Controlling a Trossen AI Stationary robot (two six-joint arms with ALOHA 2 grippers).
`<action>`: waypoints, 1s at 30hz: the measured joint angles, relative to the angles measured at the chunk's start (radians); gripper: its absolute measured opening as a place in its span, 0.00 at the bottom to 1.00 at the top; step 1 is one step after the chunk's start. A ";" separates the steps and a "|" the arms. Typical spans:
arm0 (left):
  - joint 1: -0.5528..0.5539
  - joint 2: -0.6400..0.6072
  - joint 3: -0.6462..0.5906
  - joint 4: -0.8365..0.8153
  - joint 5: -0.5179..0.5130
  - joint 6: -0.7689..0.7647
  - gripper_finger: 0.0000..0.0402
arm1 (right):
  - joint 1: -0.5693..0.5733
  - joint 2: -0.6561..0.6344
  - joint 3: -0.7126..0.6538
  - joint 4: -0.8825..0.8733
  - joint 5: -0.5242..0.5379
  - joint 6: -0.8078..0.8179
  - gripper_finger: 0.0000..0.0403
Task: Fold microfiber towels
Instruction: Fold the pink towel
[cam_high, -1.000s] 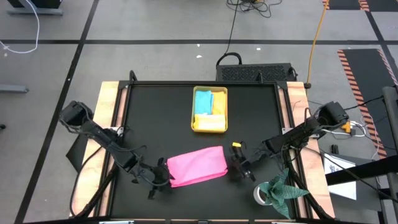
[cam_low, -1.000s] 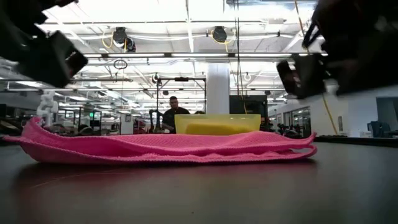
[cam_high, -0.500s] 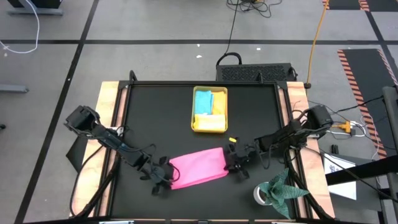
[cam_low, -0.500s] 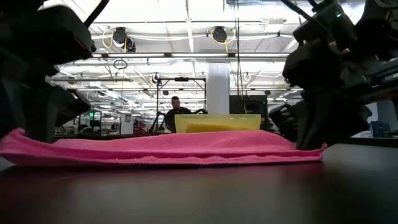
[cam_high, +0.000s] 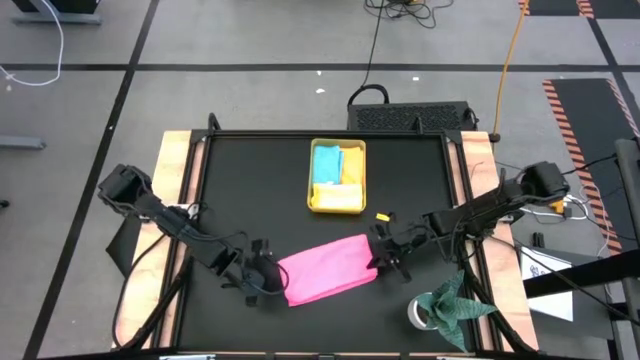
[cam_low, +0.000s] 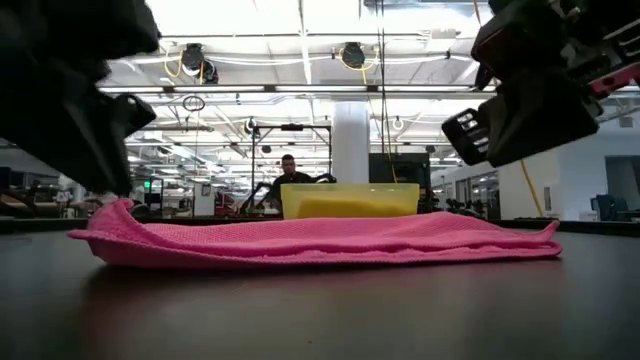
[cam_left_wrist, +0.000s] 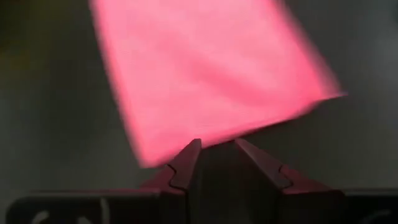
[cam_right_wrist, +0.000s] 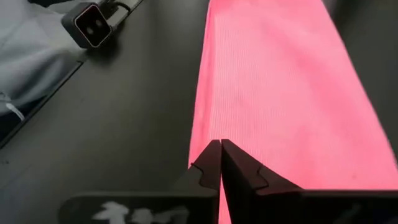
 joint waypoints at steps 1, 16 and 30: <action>0.004 0.011 0.000 -0.021 -0.044 0.010 0.24 | 0.000 -0.004 0.000 0.004 0.001 -0.008 0.00; 0.064 0.100 -0.086 0.012 -0.131 -0.041 0.24 | -0.041 0.295 0.000 0.201 0.052 0.034 0.00; 0.045 -0.044 -0.063 -0.007 -0.181 -0.028 0.24 | -0.019 0.180 -0.001 0.233 -0.073 0.002 0.00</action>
